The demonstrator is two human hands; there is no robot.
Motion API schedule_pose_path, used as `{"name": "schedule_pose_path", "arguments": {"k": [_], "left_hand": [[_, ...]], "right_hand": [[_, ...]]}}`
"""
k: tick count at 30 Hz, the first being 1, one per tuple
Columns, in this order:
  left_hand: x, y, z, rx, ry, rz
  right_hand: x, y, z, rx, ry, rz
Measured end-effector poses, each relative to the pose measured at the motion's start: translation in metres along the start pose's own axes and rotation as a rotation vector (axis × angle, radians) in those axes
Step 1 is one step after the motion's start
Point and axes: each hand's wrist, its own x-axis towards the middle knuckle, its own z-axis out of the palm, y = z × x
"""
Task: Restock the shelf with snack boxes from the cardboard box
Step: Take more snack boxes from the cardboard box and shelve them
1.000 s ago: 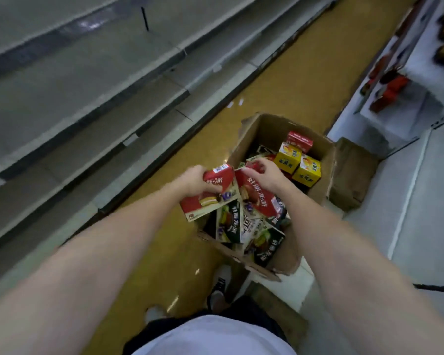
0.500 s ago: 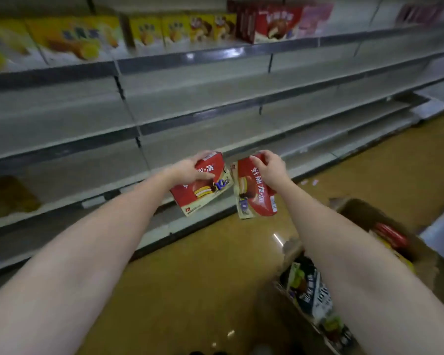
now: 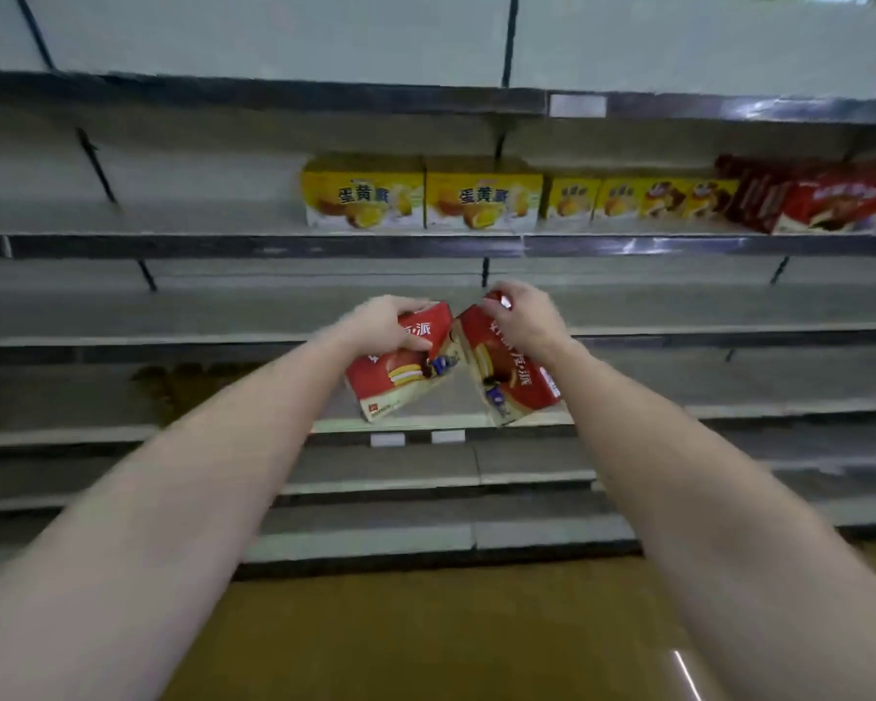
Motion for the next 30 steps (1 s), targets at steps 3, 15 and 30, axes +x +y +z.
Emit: {"name": "schedule_pose_path", "arguments": {"k": [3,15,30], "left_hand": [[-0.005,-0.028,-0.033,0.008,0.05,-0.039],[0.02,-0.123,-0.153,0.09,0.471,-0.241],[0.122,-0.235,-0.263,0.504,0.551,-0.461]], "right_hand": [[0.02,-0.043,0.02,-0.014,0.015,-0.067],[0.134,-0.172,0.089,0.418,0.097,0.003],[0.299,-0.278,0.172,0.32,-0.041,-0.145]]}}
